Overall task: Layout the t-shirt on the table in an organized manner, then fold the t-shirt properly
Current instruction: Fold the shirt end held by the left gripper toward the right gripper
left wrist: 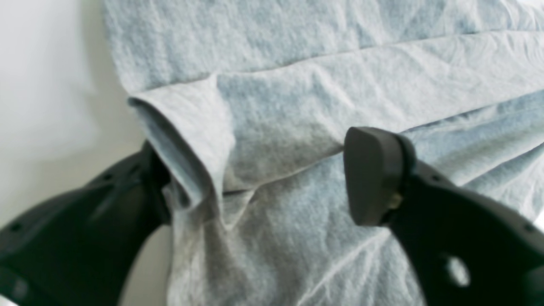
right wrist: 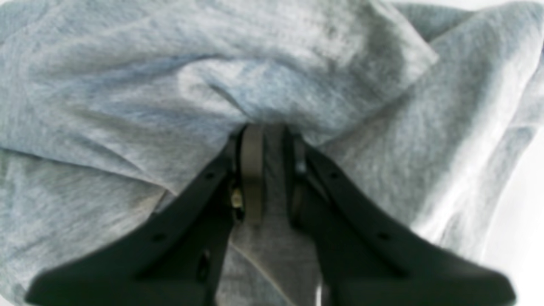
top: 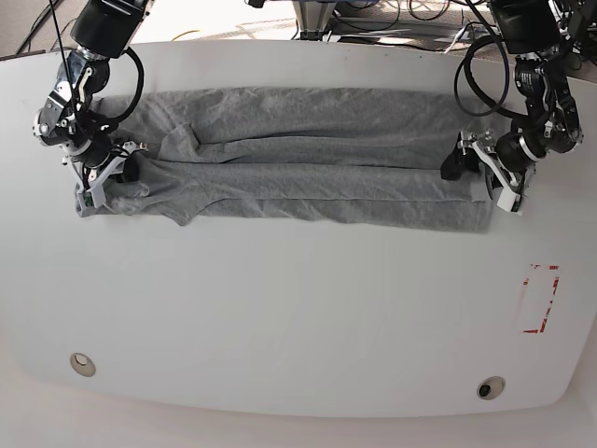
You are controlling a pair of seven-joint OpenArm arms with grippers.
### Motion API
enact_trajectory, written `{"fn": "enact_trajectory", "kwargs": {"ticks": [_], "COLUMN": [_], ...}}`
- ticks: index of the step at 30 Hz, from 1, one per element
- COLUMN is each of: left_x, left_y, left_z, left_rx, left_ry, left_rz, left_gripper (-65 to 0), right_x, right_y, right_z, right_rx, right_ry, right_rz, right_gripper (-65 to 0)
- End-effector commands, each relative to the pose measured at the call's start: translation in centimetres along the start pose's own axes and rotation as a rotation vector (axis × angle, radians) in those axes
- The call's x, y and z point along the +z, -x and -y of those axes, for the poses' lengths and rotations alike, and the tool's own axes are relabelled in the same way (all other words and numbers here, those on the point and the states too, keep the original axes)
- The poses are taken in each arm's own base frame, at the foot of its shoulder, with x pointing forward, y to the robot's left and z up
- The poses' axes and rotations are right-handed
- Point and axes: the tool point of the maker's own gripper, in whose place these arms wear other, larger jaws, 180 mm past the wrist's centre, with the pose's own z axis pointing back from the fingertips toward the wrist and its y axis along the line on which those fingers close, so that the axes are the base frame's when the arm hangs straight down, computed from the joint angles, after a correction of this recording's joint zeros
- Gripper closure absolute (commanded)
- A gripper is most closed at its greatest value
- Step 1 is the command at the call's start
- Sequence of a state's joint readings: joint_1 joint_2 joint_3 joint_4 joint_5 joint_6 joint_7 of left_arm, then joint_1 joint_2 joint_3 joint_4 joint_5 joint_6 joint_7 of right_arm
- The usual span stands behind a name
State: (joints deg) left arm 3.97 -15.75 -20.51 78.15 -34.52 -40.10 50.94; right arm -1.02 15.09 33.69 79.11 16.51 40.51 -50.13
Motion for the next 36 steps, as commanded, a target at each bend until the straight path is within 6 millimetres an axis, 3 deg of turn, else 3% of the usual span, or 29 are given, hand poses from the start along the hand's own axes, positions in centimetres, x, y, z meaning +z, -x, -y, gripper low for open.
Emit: {"fn": "enact_trajectory", "kwargs": {"ticks": [1, 5, 13, 17, 26, 36], "left_x": [-0.2, -0.4, -0.3, 0.2, 2.2, 0.5], "left_y": [1.4, 1.5, 1.3, 0.0, -2.4, -4.1], "left_z": [0.2, 0.5, 0.4, 0.8, 3.2, 9.3], "left_rx": [-0.012, -0.007, -0.008, -0.048, -0.201, -0.268], "left_ry": [-0.002, 0.005, 0.003, -0.005, -0.019, 0.103], "left_rz": [-0.071, -0.070, -0.063, -0.036, -0.036, -0.034], "left_gripper": [-37.8, -25.6, -9.7, -0.8, -0.1, -0.3], "right_x": [0.4, 0.4, 0.4, 0.4, 0.4, -0.1], "right_y": [1.0, 1.0, 1.0, 1.1, 1.1, 1.5], "right_z": [1.1, 1.1, 1.1, 1.1, 1.1, 0.1], "right_rx": [0.019, 0.019, 0.018, 0.017, 0.017, 0.005], "right_ry": [0.041, 0.041, 0.042, 0.042, 0.042, 0.026], "right_rz": [-0.066, -0.066, -0.065, -0.067, -0.067, -0.070], "right_gripper": [-7.9, -7.9, -7.9, -7.9, -7.9, -7.9]}}
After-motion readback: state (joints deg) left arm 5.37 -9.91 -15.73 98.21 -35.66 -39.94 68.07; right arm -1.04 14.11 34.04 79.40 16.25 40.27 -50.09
